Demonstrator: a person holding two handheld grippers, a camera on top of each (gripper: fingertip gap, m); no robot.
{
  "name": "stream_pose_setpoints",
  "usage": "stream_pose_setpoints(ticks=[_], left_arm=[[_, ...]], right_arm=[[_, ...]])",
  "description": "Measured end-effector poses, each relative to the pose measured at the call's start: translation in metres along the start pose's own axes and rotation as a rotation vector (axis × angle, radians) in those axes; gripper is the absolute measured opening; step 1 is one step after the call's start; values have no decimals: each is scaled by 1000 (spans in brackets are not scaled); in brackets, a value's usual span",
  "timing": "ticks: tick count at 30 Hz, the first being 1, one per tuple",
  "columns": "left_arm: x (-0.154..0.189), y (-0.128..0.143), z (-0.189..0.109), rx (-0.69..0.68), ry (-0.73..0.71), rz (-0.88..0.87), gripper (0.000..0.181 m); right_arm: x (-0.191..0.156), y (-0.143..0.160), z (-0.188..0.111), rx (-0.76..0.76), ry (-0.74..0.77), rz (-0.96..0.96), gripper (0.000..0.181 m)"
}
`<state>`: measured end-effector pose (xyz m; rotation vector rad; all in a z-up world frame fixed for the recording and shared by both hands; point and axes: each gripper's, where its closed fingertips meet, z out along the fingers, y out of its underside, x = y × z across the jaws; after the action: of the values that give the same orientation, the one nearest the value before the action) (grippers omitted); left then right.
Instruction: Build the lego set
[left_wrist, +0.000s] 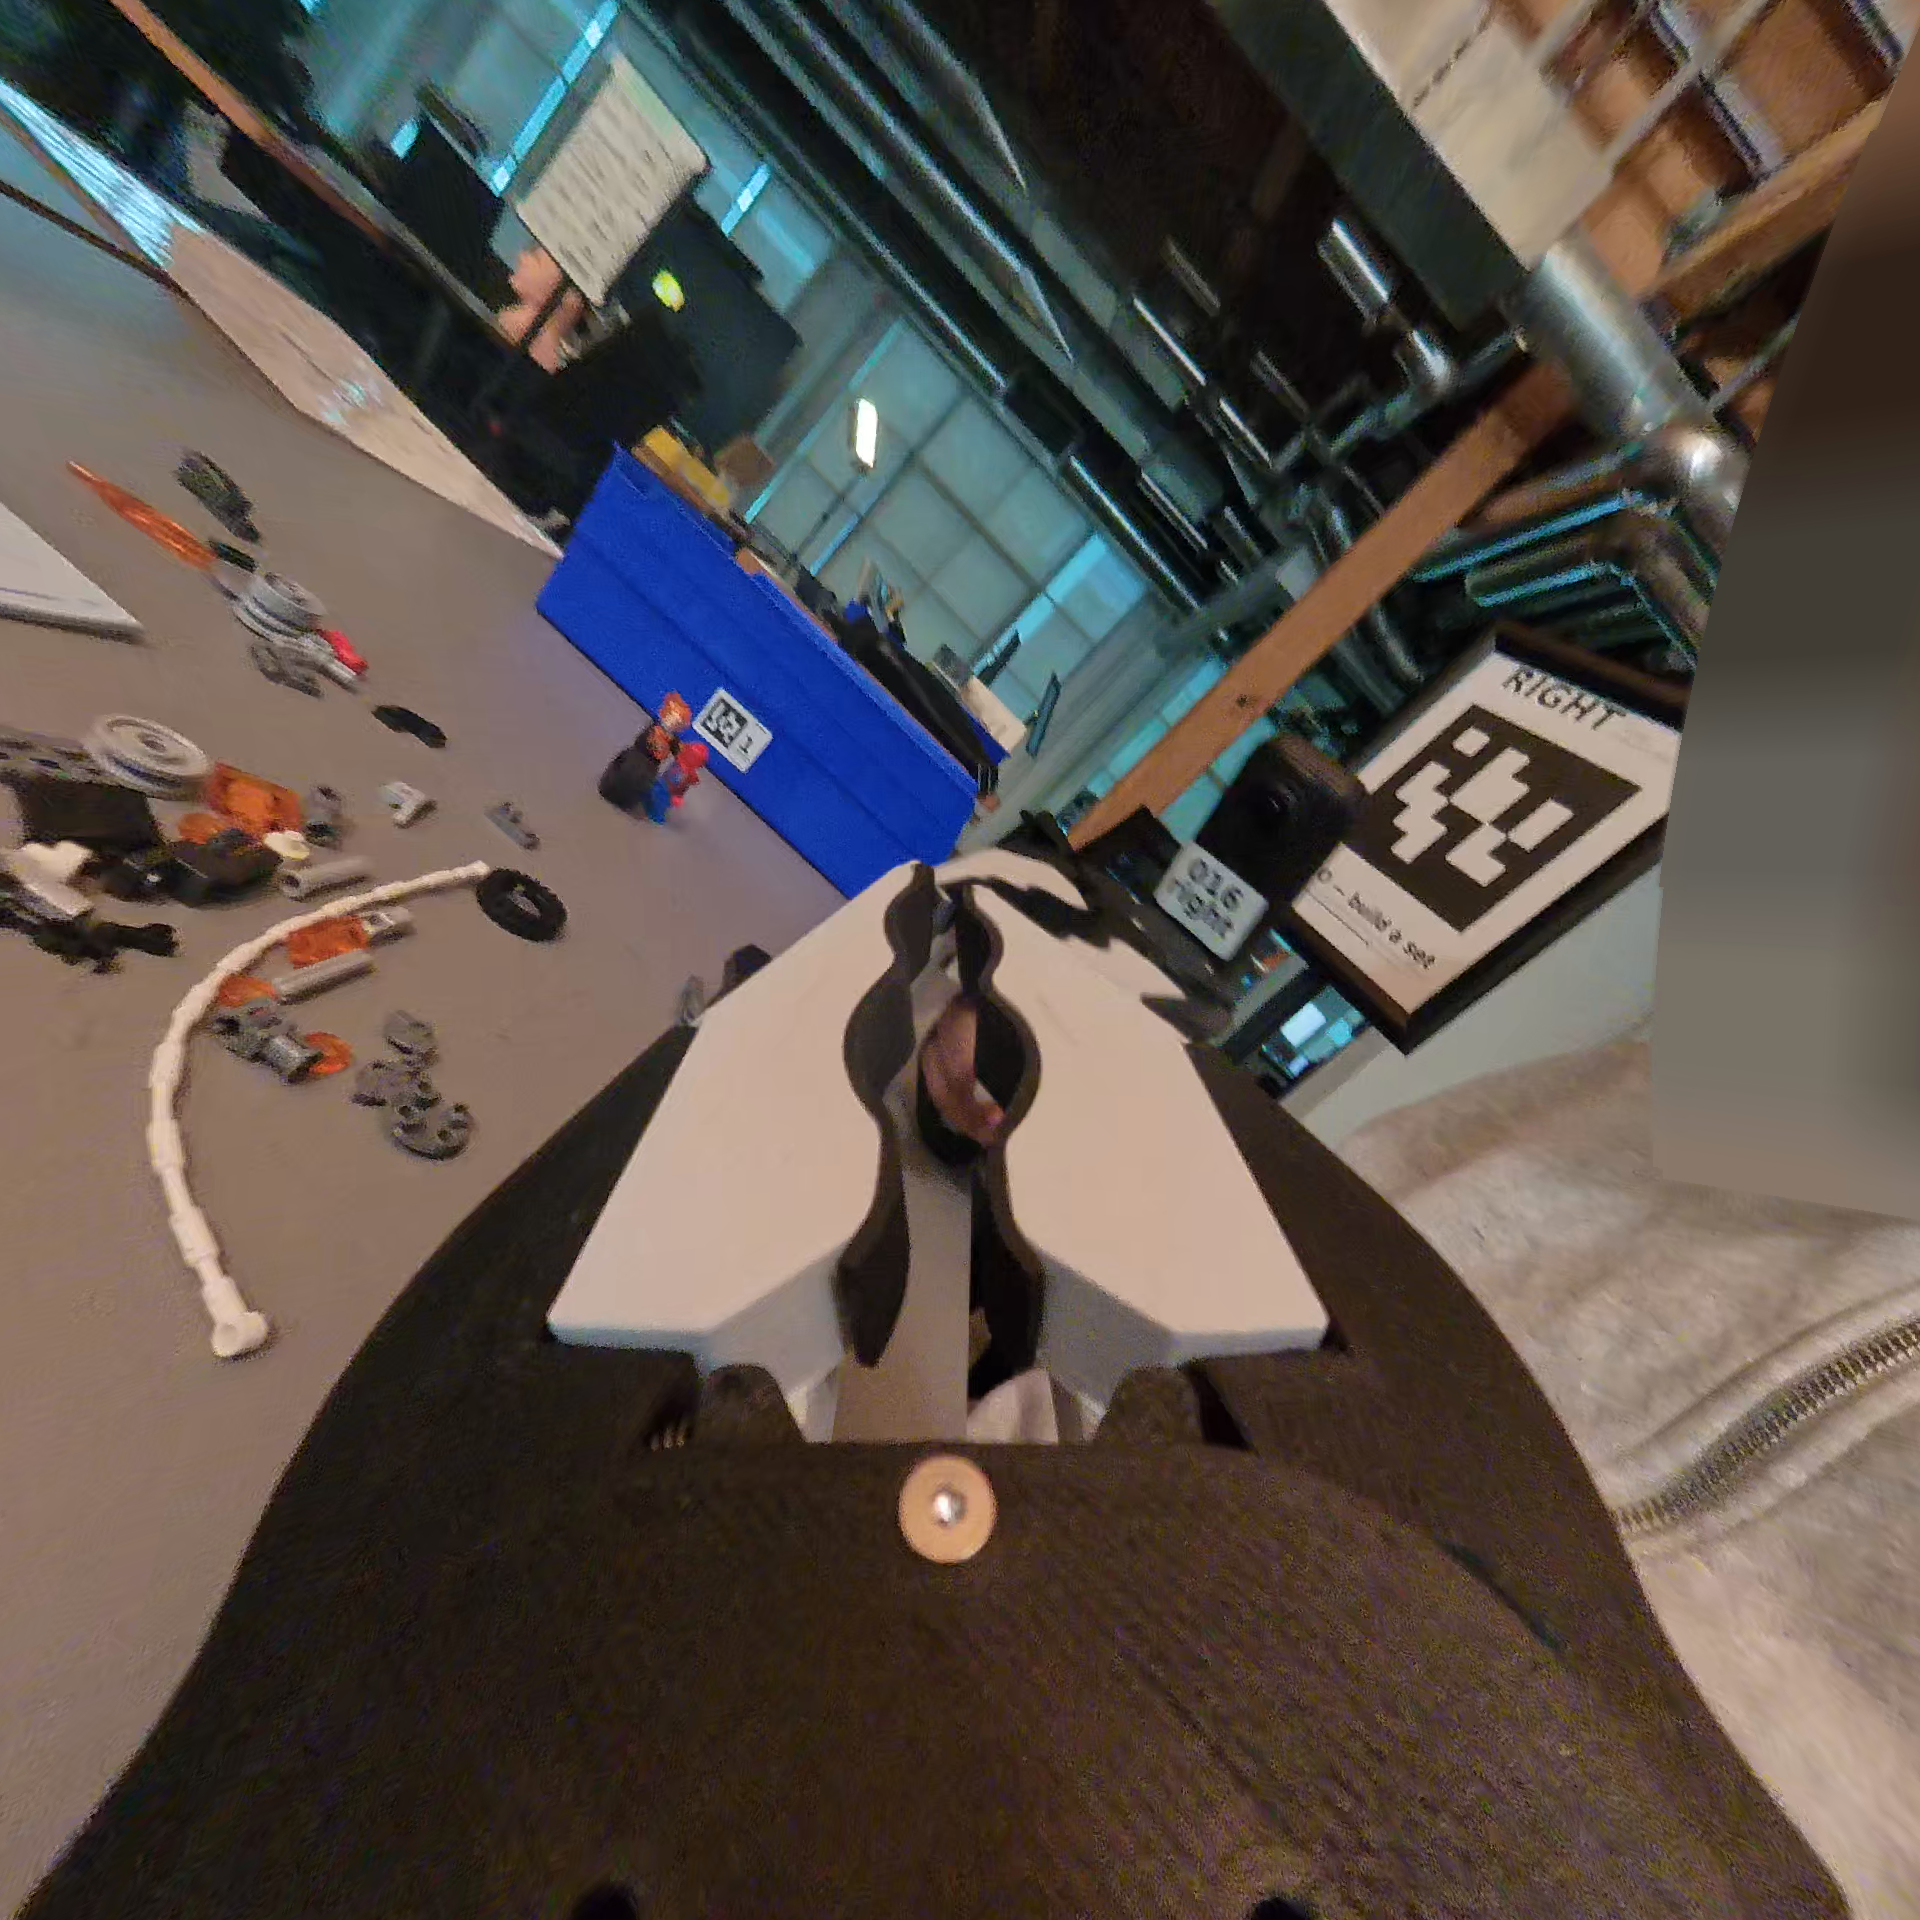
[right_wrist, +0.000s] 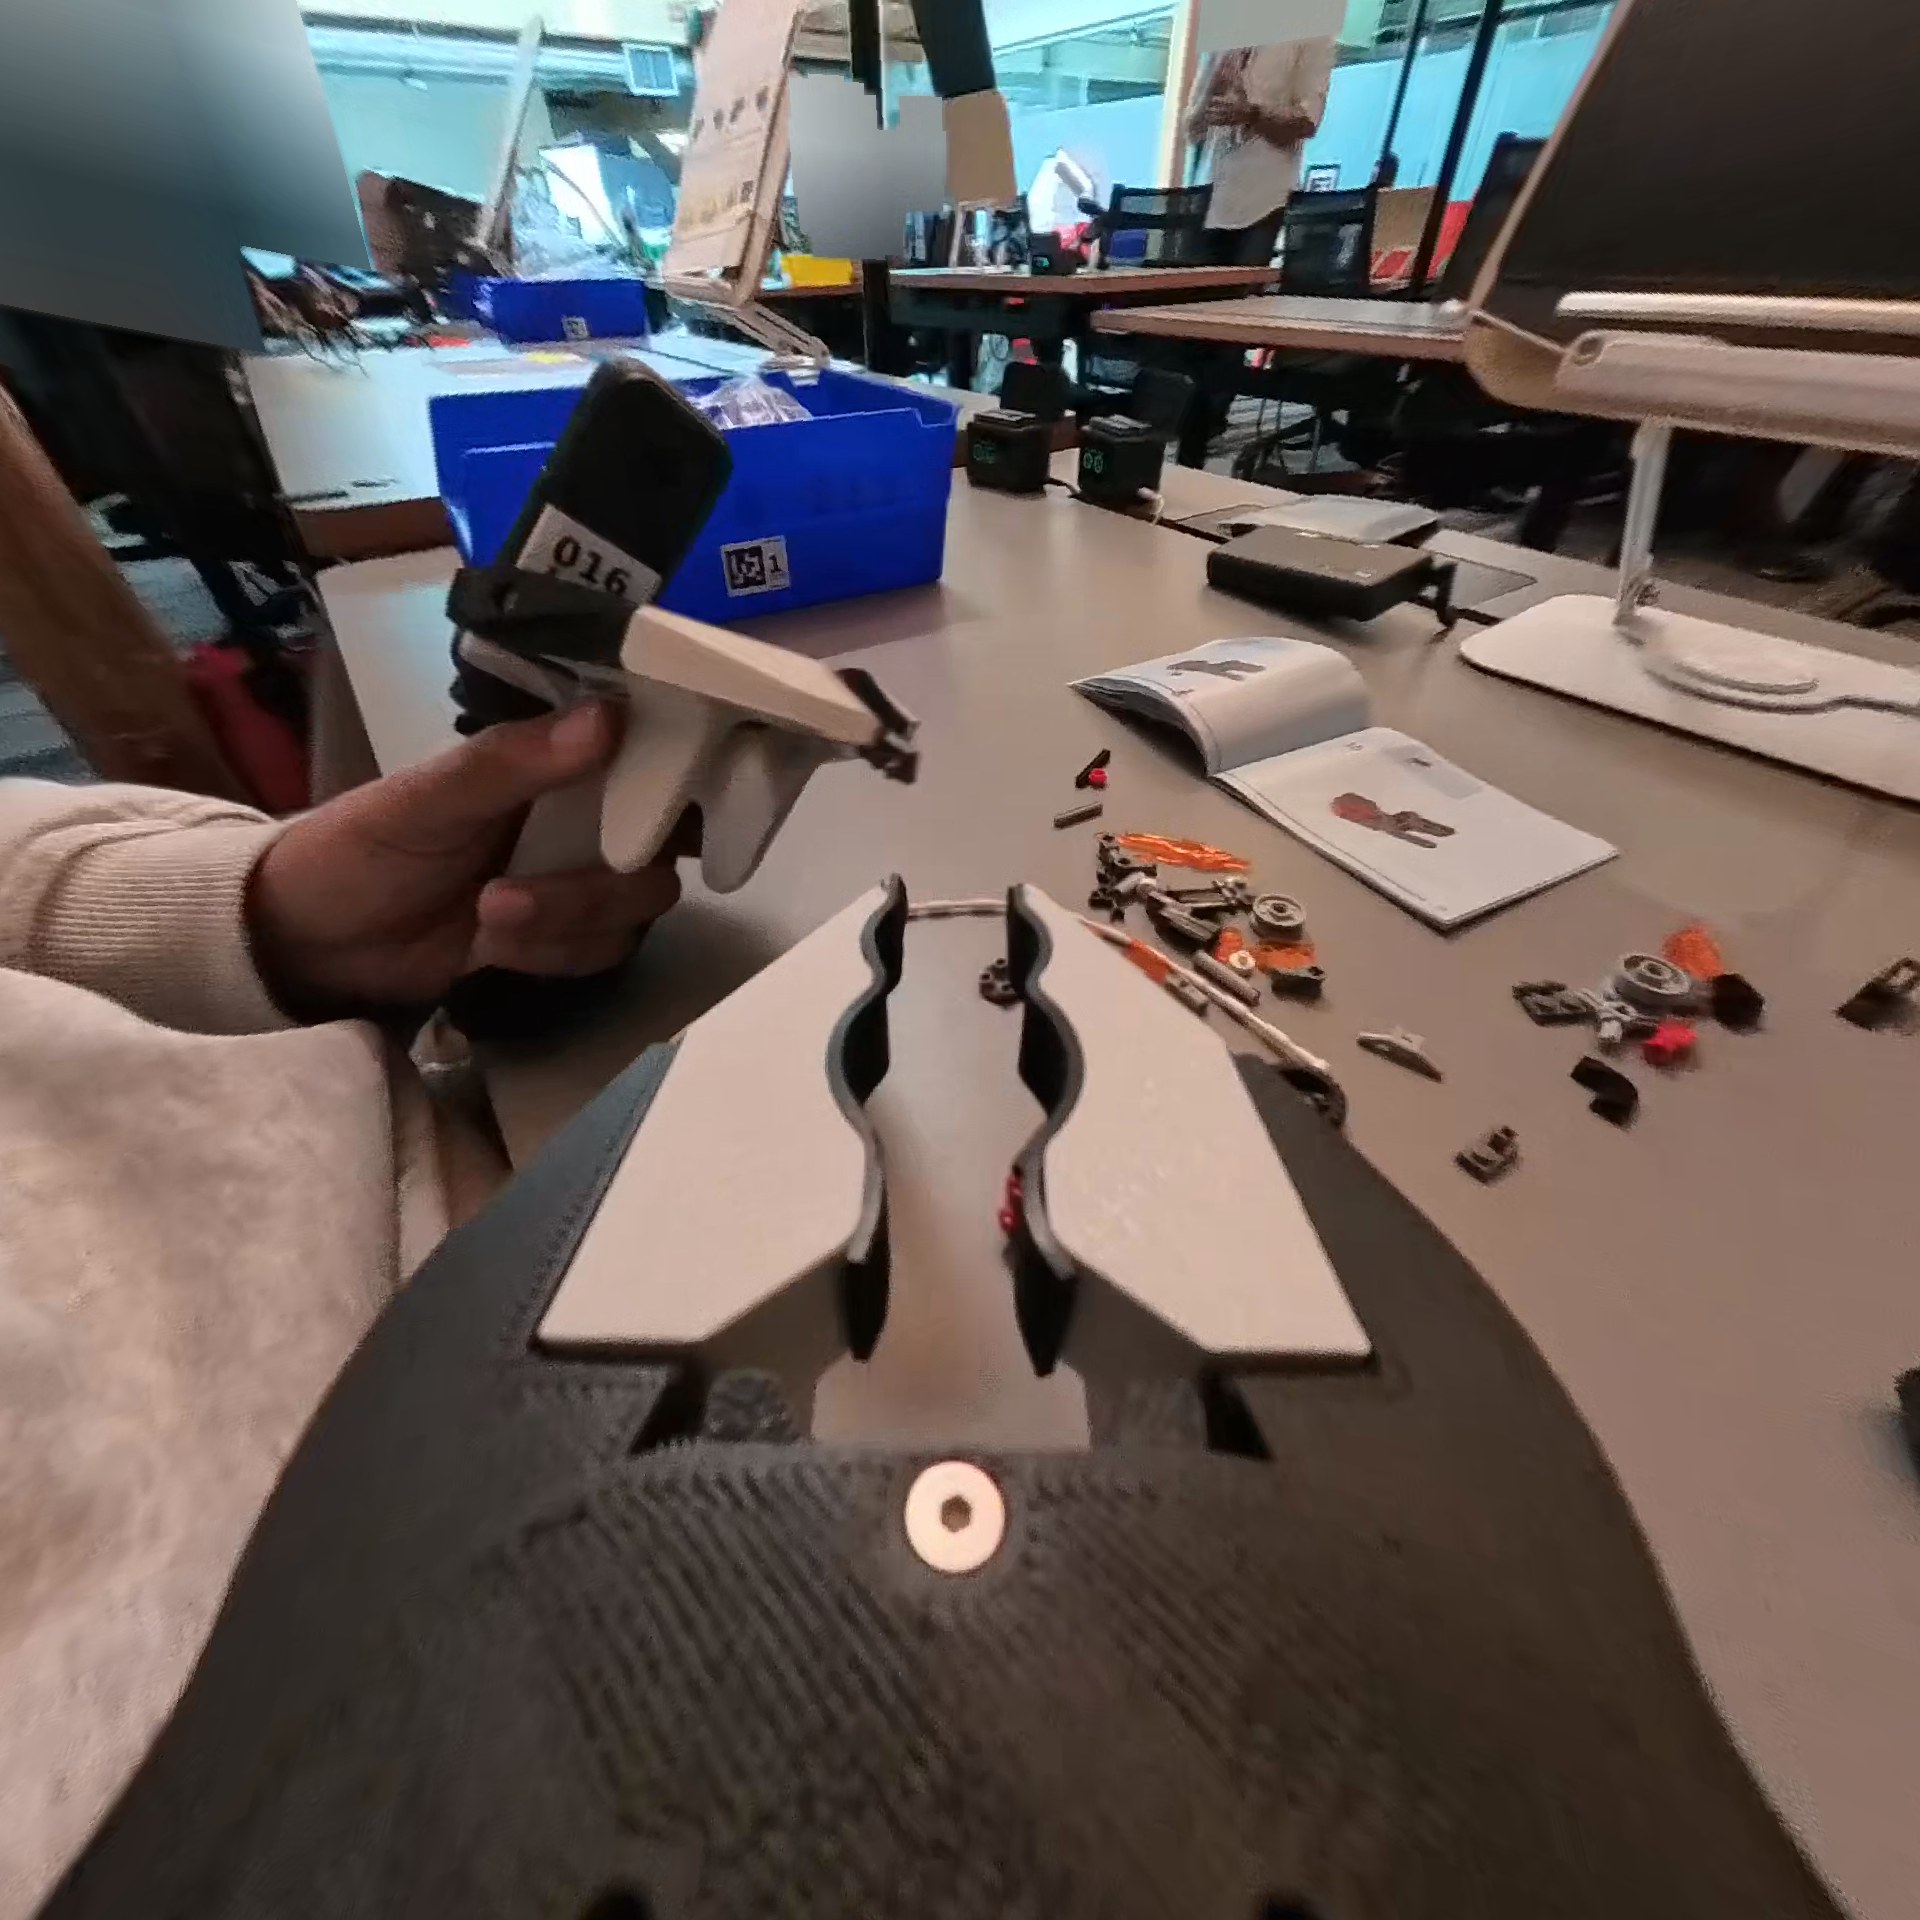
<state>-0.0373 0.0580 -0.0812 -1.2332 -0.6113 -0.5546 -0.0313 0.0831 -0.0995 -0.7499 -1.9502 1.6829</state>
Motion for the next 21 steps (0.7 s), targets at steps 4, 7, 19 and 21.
stream_pose_setpoints(ticks=[4, 7, 19, 21], left_arm=[[2, -2, 1, 47, -13, 27, 1], [6, 8, 8, 11, 3, 26, 1], [7, 14, 13, -17, -14, 34, 1], [6, 14, 13, -16, -17, 37, 1]], right_arm=[[-16, 1, 13, -21, 73, -102, 18], [-18, -1, 16, -10, 128, -155, 18], [-10, -13, 6, 65, 152, -124, 8], [-11, -13, 6, 58, 154, -138, 9]])
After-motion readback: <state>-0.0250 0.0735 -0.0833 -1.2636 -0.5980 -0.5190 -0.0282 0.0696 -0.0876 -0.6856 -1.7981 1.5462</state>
